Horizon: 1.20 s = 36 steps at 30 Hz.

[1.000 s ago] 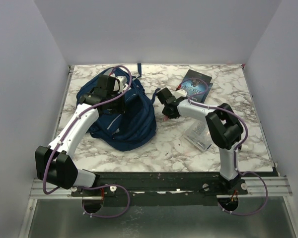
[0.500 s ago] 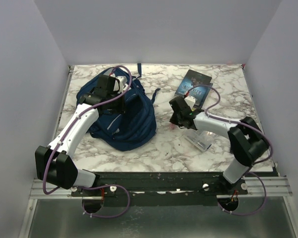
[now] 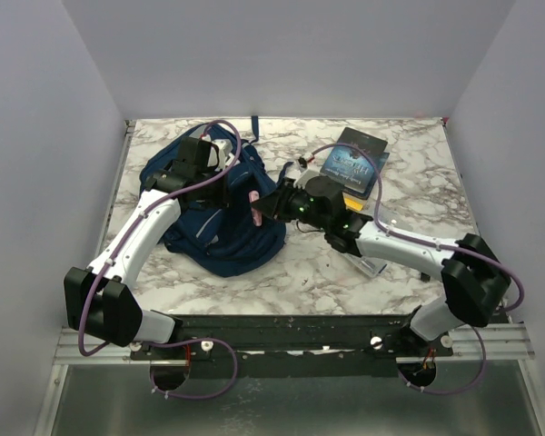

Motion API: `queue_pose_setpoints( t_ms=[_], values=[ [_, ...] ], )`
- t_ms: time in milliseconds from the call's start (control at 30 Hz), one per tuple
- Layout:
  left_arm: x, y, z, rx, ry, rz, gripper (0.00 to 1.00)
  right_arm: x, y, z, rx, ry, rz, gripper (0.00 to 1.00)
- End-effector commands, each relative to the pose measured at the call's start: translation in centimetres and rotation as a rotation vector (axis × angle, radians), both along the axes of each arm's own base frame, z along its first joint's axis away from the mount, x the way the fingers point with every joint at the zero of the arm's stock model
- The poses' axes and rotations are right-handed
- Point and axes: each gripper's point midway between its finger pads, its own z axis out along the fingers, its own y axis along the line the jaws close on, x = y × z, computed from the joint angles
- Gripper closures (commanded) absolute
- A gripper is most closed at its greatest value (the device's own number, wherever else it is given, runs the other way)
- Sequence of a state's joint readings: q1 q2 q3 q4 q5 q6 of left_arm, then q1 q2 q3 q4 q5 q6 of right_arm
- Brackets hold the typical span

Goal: Pack the student bag
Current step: Place the stationery in the student bag.

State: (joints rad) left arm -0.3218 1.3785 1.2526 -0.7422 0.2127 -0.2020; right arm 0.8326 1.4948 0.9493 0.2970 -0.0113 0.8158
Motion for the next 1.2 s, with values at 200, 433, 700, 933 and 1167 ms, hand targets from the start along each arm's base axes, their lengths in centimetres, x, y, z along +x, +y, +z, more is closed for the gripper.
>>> queue_pose_setpoints(
  t_ms=[200,433,700,933,1167],
  values=[
    [0.7,-0.3,2.0,-0.043,-0.07,0.014,1.0,3.2,4.9,-1.0,0.121,0.069,0.007,0.87],
    [0.8,-0.5,1.8,-0.053,-0.063,0.012,1.0,5.5,6.5,-3.8,0.115,0.117,-0.048,0.75],
    [0.9,-0.4,1.3,-0.044,-0.051,0.015,1.0,6.0,6.6,-4.9,0.083,0.136,-0.063,0.4],
    [1.1,-0.3,1.0,-0.033,-0.046,0.019,1.0,4.1,4.4,-4.8,0.031,0.12,-0.053,0.37],
    [1.1,-0.5,0.8,-0.035,-0.039,0.008,1.0,0.5,1.5,-6.3,-0.014,0.149,-0.001,0.2]
  ],
)
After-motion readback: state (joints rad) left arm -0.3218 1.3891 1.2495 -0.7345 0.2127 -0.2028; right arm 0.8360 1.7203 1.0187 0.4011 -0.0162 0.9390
